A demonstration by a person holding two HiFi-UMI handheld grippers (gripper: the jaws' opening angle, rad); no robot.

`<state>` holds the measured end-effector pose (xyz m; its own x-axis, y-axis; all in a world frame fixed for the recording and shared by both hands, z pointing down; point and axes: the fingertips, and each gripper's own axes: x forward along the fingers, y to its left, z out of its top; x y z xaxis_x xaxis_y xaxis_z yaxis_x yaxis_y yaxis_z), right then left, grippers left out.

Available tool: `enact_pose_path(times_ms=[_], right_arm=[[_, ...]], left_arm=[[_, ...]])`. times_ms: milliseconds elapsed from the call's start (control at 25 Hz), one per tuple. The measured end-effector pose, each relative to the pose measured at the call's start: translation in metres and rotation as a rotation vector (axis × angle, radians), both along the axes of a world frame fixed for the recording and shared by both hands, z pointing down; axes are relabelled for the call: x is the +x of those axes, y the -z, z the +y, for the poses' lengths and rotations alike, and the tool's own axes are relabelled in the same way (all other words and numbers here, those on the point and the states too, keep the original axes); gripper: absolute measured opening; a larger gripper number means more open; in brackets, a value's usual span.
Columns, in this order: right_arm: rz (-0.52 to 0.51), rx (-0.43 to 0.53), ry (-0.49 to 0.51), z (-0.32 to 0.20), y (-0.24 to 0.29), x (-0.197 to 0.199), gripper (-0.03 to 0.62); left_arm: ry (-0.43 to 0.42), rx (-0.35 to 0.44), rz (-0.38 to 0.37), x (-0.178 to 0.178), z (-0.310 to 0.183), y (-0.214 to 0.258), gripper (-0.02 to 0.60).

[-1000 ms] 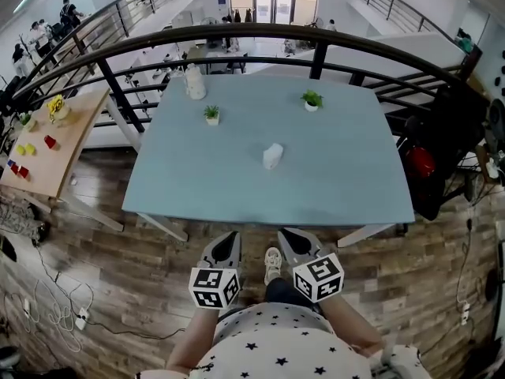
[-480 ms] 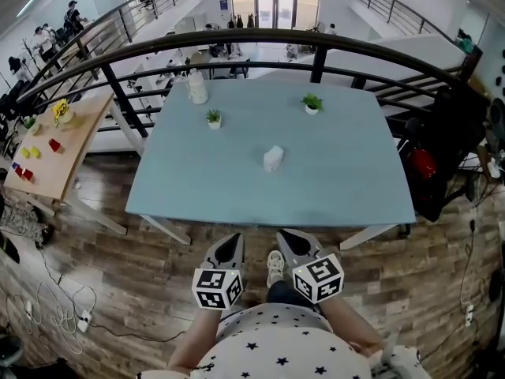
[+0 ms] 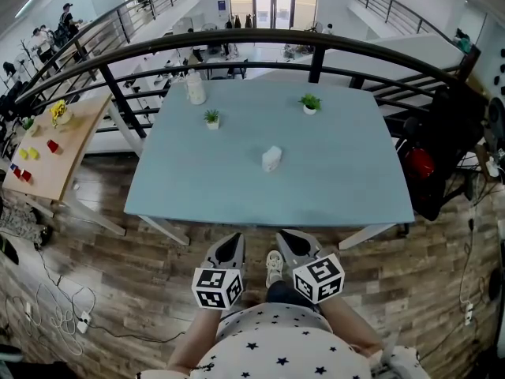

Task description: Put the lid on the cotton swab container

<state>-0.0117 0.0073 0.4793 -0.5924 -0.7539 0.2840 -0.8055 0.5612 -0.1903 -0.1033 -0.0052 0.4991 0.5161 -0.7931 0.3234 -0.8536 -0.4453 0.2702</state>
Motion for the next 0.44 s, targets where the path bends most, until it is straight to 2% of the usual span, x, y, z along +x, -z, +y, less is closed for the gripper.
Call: enact_pose_path(times_ms=[440], right_arm=[[-0.004,-0.005,0.0,-0.0031,-0.0007,-0.0046,0.006]], left_arm=[[-0.007,-0.007,0.009,-0.0017,-0.0021,-0.0006,0.003]])
